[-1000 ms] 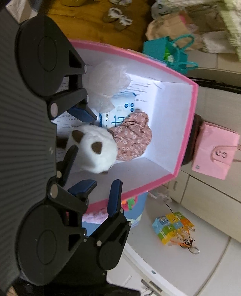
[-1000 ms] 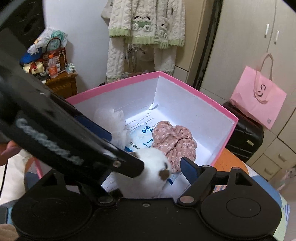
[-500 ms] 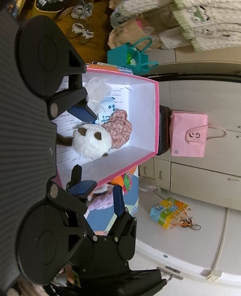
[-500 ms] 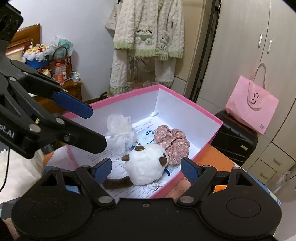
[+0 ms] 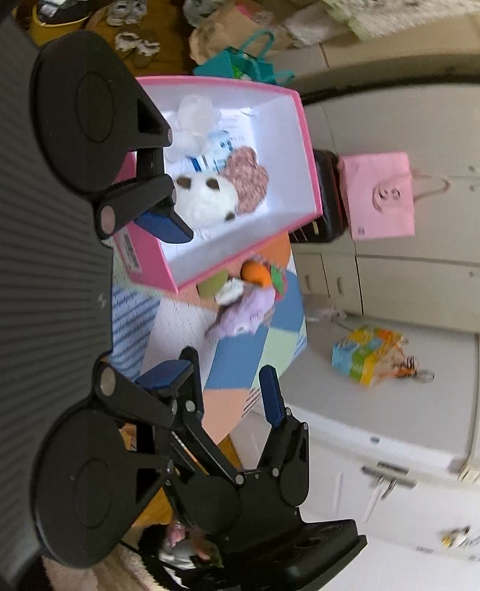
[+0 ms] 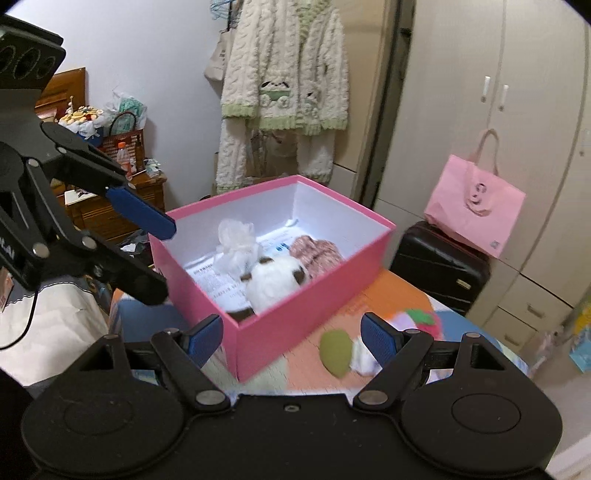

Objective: Organize soft objects
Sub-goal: 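Withdraw the left tool and reach toward the lavender bunny plush, then close the left gripper on the lavender bunny plush, then lift the bunny plush with the left gripper and carry it over the box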

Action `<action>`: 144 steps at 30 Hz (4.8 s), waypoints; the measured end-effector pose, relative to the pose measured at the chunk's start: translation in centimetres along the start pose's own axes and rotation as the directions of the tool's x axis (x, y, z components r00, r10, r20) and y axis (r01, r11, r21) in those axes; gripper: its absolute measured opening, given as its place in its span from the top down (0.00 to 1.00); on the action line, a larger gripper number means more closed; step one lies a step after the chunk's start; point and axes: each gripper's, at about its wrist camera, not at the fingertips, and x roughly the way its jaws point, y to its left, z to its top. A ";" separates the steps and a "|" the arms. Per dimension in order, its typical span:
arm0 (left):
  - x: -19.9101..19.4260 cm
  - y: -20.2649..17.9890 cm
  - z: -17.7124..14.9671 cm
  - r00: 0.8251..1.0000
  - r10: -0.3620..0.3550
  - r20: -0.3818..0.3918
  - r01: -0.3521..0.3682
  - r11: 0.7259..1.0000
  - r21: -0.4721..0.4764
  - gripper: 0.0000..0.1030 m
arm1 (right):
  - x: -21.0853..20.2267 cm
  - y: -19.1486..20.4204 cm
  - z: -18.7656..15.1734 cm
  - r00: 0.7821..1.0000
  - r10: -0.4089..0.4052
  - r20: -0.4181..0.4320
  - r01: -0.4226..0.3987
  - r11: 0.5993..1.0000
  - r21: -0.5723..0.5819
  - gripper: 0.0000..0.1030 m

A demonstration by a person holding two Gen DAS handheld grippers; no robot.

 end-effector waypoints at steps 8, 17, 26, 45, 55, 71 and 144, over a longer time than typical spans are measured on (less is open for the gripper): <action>1.4 -4.4 0.4 0.999 -0.035 -0.032 0.037 0.996 0.075 0.32 | -2.9 -1.6 -4.2 0.998 -0.055 -0.020 0.055 0.998 0.031 0.17; 5.9 -7.8 1.4 0.989 -0.092 -0.117 0.104 0.989 0.101 0.32 | -3.6 -4.5 -7.2 0.999 -0.040 -0.008 0.041 0.996 0.077 0.17; 11.7 -8.5 2.3 0.983 -0.098 -0.153 0.105 0.994 0.039 0.32 | 0.1 -7.4 -9.7 1.000 -0.011 0.029 0.009 0.998 0.054 0.17; 19.9 -6.0 3.1 0.996 -0.026 -0.088 0.013 0.989 -0.147 0.34 | 8.6 -12.1 -9.8 0.995 0.096 0.039 -0.094 0.995 -0.037 0.17; 22.9 -5.8 3.2 0.993 0.114 -0.029 -0.117 0.982 -0.146 0.33 | 11.9 -13.3 -8.5 0.989 0.146 0.000 -0.142 0.962 -0.232 0.17; 24.3 -4.8 1.8 0.991 0.127 -0.044 -0.134 0.970 -0.203 0.41 | 15.1 -14.9 -9.1 0.973 0.230 -0.013 -0.230 0.964 -0.135 0.10; 2.4 -4.2 -3.5 0.991 -0.057 -0.124 0.043 0.993 -0.107 0.70 | 1.4 6.7 -2.6 0.999 0.013 -0.035 -0.012 1.000 0.016 0.23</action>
